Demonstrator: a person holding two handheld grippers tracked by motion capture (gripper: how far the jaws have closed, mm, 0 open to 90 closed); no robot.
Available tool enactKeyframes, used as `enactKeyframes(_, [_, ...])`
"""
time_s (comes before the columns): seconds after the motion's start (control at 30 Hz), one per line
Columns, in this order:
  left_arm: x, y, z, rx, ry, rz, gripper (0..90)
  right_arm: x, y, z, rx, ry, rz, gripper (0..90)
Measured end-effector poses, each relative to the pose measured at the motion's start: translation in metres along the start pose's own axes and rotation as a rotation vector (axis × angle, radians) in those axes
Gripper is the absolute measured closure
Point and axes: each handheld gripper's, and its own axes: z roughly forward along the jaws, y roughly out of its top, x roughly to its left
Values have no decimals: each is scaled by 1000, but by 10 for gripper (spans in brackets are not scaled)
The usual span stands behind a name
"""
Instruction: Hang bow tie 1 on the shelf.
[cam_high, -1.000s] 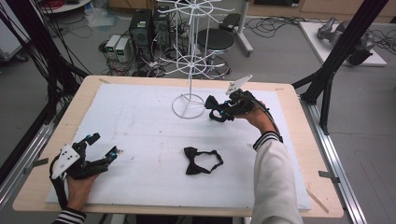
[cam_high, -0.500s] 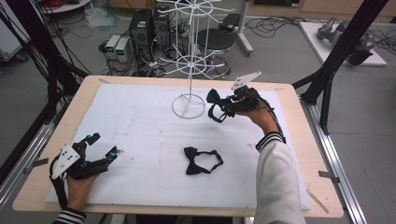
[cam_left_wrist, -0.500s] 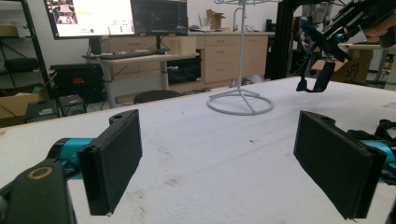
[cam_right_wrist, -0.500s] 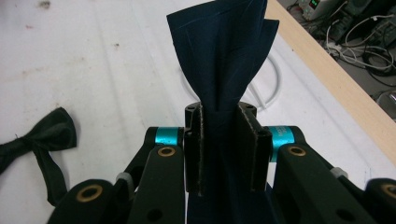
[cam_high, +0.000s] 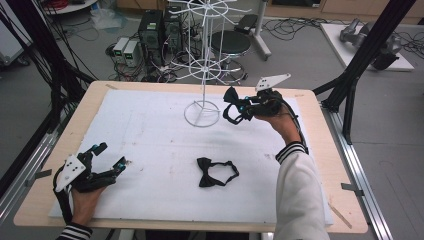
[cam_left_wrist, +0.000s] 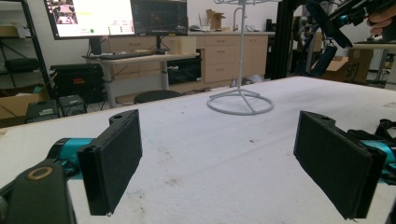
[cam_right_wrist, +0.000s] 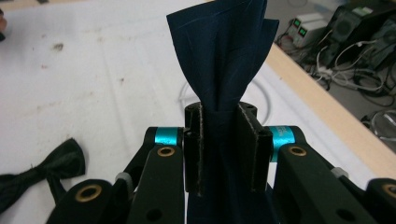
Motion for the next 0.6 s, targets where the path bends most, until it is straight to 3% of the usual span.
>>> enactKeyframes(0.17, [0,0,0,2,0,1,158,-1,1,-4,-27,-20,8,739])
enactKeyframes(0.37, [0,0,0,2,0,1,158,-1,3,-8,-61,-51,38,739])
enactKeyframes(0.47, [0,0,0,1,0,1,158,-1,5,-11,-87,-75,78,737])
enactKeyframes(0.6, [0,0,0,1,1,1,158,0,6,-12,-116,-87,88,737])
